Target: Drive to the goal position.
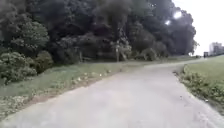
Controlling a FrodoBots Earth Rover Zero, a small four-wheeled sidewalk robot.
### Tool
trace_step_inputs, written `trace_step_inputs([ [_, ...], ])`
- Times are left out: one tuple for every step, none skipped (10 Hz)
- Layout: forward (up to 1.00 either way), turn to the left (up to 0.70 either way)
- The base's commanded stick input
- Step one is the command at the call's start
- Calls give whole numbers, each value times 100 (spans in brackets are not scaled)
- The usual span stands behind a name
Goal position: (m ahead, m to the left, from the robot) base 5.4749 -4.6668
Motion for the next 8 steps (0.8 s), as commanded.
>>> trace_step_inputs([
  [100,-40],
  [100,-40],
  [100,-40],
  [100,-39],
  [100,-34],
  [100,0],
  [100,-1],
  [100,-11],
])
